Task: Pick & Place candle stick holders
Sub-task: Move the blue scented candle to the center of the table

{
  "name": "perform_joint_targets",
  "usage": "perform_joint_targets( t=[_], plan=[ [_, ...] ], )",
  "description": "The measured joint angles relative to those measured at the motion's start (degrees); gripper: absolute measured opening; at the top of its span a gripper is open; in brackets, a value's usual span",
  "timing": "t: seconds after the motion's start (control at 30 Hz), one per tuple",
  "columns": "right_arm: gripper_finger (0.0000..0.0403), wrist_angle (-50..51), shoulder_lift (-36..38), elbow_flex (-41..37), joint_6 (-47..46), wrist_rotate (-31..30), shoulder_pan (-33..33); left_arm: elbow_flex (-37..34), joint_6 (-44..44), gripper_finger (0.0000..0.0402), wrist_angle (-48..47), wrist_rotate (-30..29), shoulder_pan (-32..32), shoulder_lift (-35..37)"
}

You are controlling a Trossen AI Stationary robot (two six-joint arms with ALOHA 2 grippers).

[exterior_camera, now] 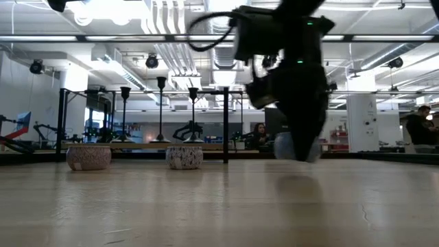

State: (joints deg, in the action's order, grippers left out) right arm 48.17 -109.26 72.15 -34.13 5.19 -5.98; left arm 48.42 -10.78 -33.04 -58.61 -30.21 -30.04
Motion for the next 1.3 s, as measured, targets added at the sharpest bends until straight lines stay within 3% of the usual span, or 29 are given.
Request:
perform_joint_targets(
  t=[0.4, 0.83, 1.0, 1.3],
  plan=[
    [0.0283, 10.09, -20.1, 30.81, 15.91, 0.46, 0.04, 0.0, -0.09, 0.0168, 0.02, 0.0, 0.01, 0.0],
    [0.0283, 20.86, -36.82, 61.24, 19.2, 1.3, 0.92, 0.0, -0.11, 0.0168, 0.0, 0.0, 0.0, 0.0],
    [0.0283, 20.39, -38.33, 61.41, 19.18, 3.92, 1.37, 0.0, -0.11, 0.0168, -0.02, 0.0, 0.0, 0.0],
    [0.0283, 20.33, -38.39, 60.97, 19.8, 2.47, 1.38, 0.0, -0.11, 0.0168, 0.0, 0.0, 0.0, 0.0]
  ],
)
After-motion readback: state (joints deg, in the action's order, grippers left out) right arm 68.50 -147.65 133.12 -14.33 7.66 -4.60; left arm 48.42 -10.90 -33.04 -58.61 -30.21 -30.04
